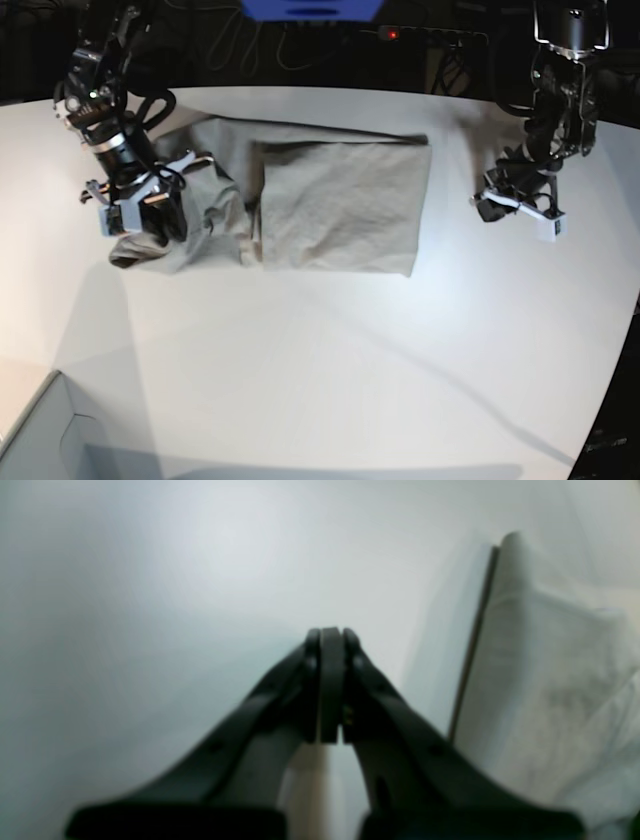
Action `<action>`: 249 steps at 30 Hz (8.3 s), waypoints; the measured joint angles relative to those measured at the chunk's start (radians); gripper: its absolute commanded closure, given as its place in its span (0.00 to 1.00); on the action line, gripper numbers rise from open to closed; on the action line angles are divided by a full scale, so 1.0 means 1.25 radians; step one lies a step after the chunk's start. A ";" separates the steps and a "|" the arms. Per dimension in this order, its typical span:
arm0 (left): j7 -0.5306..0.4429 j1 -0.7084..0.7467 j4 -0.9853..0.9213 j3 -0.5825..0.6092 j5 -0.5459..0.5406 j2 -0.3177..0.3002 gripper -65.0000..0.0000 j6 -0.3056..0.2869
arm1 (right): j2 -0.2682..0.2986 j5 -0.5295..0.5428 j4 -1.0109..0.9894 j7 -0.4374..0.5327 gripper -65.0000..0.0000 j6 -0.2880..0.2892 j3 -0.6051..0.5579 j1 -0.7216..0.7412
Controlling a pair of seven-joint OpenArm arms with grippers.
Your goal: Layout the t-shirt on the table in an organized manner, then fold the t-shirt properly
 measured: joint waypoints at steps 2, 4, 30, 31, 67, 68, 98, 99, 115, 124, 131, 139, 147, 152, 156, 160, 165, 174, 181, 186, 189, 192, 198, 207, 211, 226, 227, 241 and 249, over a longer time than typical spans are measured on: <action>-0.005 -0.009 0.000 0.020 0.000 0.004 0.98 0.001 | 0.000 -0.002 0.020 -0.012 1.00 0.000 -0.034 -0.002; -0.006 -0.012 0.000 0.052 0.000 0.004 0.98 0.001 | -0.007 0.000 0.034 -0.048 1.00 0.000 -0.069 0.001; -0.018 -0.034 0.002 0.215 -0.006 0.009 0.98 -0.005 | -0.003 -0.001 -0.229 -0.116 1.00 -0.045 -0.530 0.243; -0.018 -0.034 0.002 0.215 -0.006 0.009 0.98 -0.005 | -0.002 -0.001 -0.241 -0.114 1.00 -0.051 -0.540 0.251; -0.027 -0.021 0.015 0.249 -0.018 -0.033 0.77 -0.019 | -0.009 0.003 -0.371 -0.071 0.52 -0.083 -0.604 0.324; -0.030 -0.018 0.015 0.248 -0.021 -0.035 0.73 -0.019 | -0.004 0.002 -0.344 -0.074 0.50 -0.083 -0.603 0.310; 0.000 0.125 0.175 -0.024 -0.006 -0.081 0.37 -0.001 | 0.125 0.005 -0.167 -0.073 0.46 -0.080 -0.523 0.086; -0.001 0.125 0.175 -0.039 -0.006 -0.080 0.37 -0.001 | 0.129 0.005 -0.166 -0.069 0.46 -0.080 -0.549 0.084; 0.004 0.127 0.170 -0.156 -0.006 -0.078 0.37 -0.001 | 0.217 0.010 -0.060 -0.071 0.47 -0.078 -0.772 0.074; 0.003 0.132 0.169 -0.174 -0.007 -0.076 0.37 -0.002 | 0.094 0.007 -0.059 -0.067 0.61 -0.078 -0.445 0.068; 0.002 0.140 0.169 -0.173 -0.006 -0.069 0.37 -0.001 | 0.084 0.005 -0.223 -0.067 0.75 -0.080 -0.428 0.098; 0.003 0.140 0.170 -0.173 -0.006 -0.065 0.37 -0.001 | 0.102 0.011 -0.335 -0.065 0.75 -0.159 -0.345 0.134; 0.006 0.148 0.186 -0.169 -0.083 -0.048 0.37 -0.005 | 0.100 0.010 -0.200 -0.063 0.75 -0.168 -0.292 0.094; 0.003 0.151 0.186 -0.169 -0.102 -0.053 0.37 -0.001 | 0.080 0.010 -0.099 -0.061 0.76 -0.169 -0.371 0.042; 0.002 0.149 0.186 -0.169 -0.108 -0.052 0.37 -0.001 | 0.078 0.010 -0.152 -0.064 0.76 -0.168 -0.475 0.029; 0.003 0.149 0.186 -0.169 -0.108 -0.050 0.37 -0.002 | 0.087 0.005 -0.184 -0.066 0.76 -0.168 -0.587 0.011; 0.002 0.164 0.251 -0.169 -0.111 -0.048 0.37 0.000 | 0.097 0.005 -0.250 -0.063 0.76 -0.168 -0.716 0.015; 0.157 0.191 0.430 -0.169 -0.108 0.049 0.32 0.001 | 0.128 0.011 -0.135 -0.062 0.75 -0.168 -0.672 -0.011; 0.248 0.188 0.440 -0.169 -0.102 0.173 0.07 -0.002 | 0.175 0.013 -0.055 -0.064 0.75 -0.168 -0.535 -0.055; 0.266 0.168 0.325 -0.144 -0.096 0.223 0.07 0.001 | 0.179 0.013 -0.043 -0.061 0.75 -0.168 -0.418 -0.072; 0.262 0.137 0.249 -0.076 -0.096 0.219 0.07 0.001 | 0.179 0.013 -0.043 -0.066 0.75 -0.168 -0.379 -0.081; 0.261 0.104 0.190 -0.029 -0.101 0.220 0.07 -0.002 | 0.177 0.013 -0.042 -0.062 0.75 -0.168 -0.356 -0.089; 0.248 0.045 0.109 -0.012 -0.125 0.219 0.10 -0.020 | 0.177 0.013 -0.030 -0.064 0.75 -0.168 -0.323 -0.101; 0.245 -0.071 -0.015 0.052 -0.015 0.198 0.75 -0.019 | 0.176 0.013 -0.027 -0.065 0.75 -0.168 -0.240 -0.116; 0.243 -0.132 -0.073 0.125 0.050 0.183 1.00 -0.029 | 0.175 0.013 -0.027 -0.063 0.76 -0.168 -0.192 -0.115; -0.053 -0.415 -0.262 0.672 0.486 0.166 1.00 -0.052 | 0.170 0.013 -0.028 -0.061 0.76 -0.168 0.000 -0.128; -0.083 -0.436 -0.291 0.705 0.494 0.170 1.00 -0.086 | 0.170 0.012 -0.028 -0.062 0.76 -0.168 0.009 -0.134; -0.282 -0.493 -0.475 0.847 0.782 0.370 1.00 -0.266 | 0.116 0.013 -0.028 -0.061 0.76 -0.168 0.122 -0.176; -0.320 -0.497 -0.470 0.847 0.918 0.374 1.00 -0.278 | 0.106 0.013 -0.028 -0.062 0.76 -0.168 0.142 -0.179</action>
